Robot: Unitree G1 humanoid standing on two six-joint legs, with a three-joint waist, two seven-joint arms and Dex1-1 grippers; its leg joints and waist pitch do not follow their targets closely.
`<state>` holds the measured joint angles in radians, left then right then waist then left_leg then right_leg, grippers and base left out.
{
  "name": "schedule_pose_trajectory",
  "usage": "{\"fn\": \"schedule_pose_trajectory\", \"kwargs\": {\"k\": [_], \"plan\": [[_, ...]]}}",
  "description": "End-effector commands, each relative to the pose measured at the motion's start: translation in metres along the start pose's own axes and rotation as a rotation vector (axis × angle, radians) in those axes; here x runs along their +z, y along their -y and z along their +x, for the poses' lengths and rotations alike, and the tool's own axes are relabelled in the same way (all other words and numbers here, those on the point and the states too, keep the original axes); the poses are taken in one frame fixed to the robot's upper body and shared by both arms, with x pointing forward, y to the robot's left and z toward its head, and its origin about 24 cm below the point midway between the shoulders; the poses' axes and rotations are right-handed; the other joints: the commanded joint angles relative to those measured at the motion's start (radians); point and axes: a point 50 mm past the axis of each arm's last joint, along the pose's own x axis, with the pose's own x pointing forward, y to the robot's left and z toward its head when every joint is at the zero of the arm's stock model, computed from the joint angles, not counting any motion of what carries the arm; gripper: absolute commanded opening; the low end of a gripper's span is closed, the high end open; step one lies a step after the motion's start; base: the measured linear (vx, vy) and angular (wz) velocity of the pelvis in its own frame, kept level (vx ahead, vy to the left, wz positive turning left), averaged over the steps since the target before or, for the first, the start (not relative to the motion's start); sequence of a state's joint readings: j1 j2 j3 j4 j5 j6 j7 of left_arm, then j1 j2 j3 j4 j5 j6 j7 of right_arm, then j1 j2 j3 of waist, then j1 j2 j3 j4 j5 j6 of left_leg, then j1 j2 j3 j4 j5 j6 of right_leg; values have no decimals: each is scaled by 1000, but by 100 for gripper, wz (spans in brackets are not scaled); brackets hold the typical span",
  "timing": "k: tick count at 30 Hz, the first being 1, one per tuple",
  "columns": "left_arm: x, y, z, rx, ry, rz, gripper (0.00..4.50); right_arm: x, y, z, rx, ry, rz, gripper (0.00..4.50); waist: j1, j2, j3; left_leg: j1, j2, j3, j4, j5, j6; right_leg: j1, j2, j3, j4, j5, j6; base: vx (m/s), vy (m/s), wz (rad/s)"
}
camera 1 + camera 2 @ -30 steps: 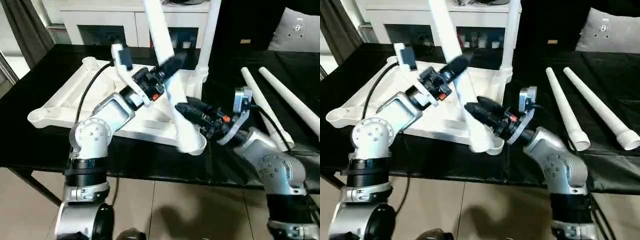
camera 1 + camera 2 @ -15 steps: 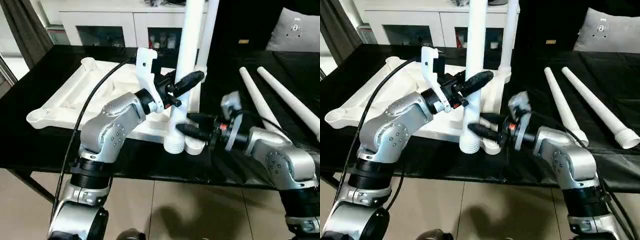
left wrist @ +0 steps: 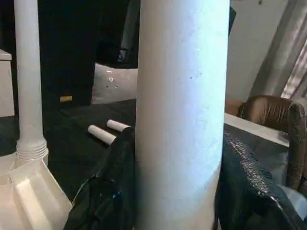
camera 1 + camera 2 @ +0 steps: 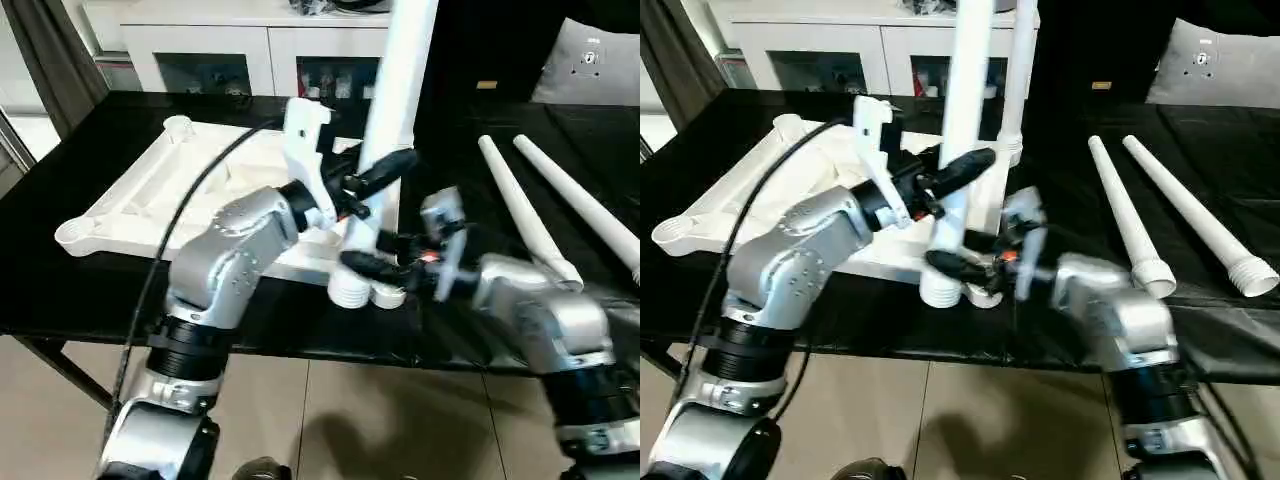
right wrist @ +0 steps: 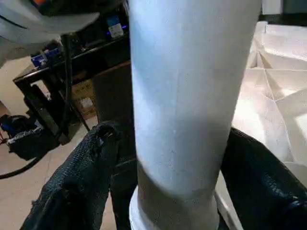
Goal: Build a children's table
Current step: Pick table leg
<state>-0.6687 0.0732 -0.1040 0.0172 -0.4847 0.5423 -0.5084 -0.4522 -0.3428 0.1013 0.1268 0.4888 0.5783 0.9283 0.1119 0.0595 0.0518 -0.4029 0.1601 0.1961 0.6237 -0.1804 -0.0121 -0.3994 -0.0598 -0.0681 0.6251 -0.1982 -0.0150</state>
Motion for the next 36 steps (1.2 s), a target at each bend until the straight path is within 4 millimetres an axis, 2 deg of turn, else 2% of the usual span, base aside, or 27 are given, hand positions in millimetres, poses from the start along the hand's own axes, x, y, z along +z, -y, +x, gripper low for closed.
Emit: {"fn": "schedule_pose_trajectory", "kwargs": {"k": [1, 7, 9, 19, 20, 27, 29, 32, 33, 35, 36], "plan": [[7, 3, 2, -9, 22, 28, 180, 3, 0, 5, -3, -6, -25, 339, 0, -21, -75, 21, 72, -40, -62, -90, 67, 50, -94, 52, -75, -145, -195, 0, 0, 0], [7, 6, 4, -29, 21, 32, 180, 2, 2, 11, -18, -6, -20, 339, 0, -20, -76, 21, 72, -40, -61, -83, 72, 50, -95, 53, -73, -123, -202, 0, 0, 0], [7, 7, 4, -33, 21, 31, 180, 2, 4, 11, -24, -3, -10, 310, 0, -20, -76, 21, 73, -40, -62, -87, 70, 51, -95, 53, -73, -127, -201, 0, 0, 0], [5, 9, 3, -48, 14, 25, 180, -1, 5, 13, -29, 5, 8, 226, 0, -20, -76, 22, 73, -40, -63, -91, 69, 51, -95, 53, -72, -125, -200, 0, 0, 0], [5, 10, 4, -48, 13, 23, 180, -1, 5, 13, -29, 5, 9, 220, 0, -16, -76, 22, 73, -41, -62, -90, 68, 51, -95, 53, -72, -124, -201, 0, 0, 0], [3, 15, 4, -90, -10, -5, 180, -2, 8, 13, -55, 21, 54, 198, -1, -17, -76, 22, 72, -41, -63, -95, 67, 51, -95, 53, -72, -123, -205, 0, 0, 0], [3, 19, 3, -120, -11, -23, 236, -2, 8, 12, -68, 24, 56, 196, -1, -16, -76, 23, 75, -42, -64, -94, 64, 51, -94, 53, -70, -119, -206, 0, 0, 0], [5, 29, 1, -200, -9, -44, 255, -3, 9, 12, -82, 26, 50, 196, 1, -16, -76, 22, 74, -40, -63, -93, 64, 50, -97, 54, -70, -113, -215, 0, 0, 0], [5, 32, 1, -220, -2, -56, 286, -3, 9, 13, -88, 34, 46, 196, 0, -16, -76, 22, 74, -40, -63, -94, 64, 50, -95, 54, -69, -112, -215, 0, 0, 0], [7, 36, 1, -251, 3, -65, 300, -3, 9, 13, -93, 37, 48, 196, 0, -12, -74, 25, 75, -40, -65, -112, 59, 48, -94, 53, -73, -135, -211, 0, 0, 0], [7, 41, 0, -286, 5, -69, 306, -3, 10, 13, -103, 38, 45, 196, -1, -14, -73, 23, 73, -40, -66, -118, 53, 49, -95, 53, -75, -148, -207, 0, 0, 0]]}}
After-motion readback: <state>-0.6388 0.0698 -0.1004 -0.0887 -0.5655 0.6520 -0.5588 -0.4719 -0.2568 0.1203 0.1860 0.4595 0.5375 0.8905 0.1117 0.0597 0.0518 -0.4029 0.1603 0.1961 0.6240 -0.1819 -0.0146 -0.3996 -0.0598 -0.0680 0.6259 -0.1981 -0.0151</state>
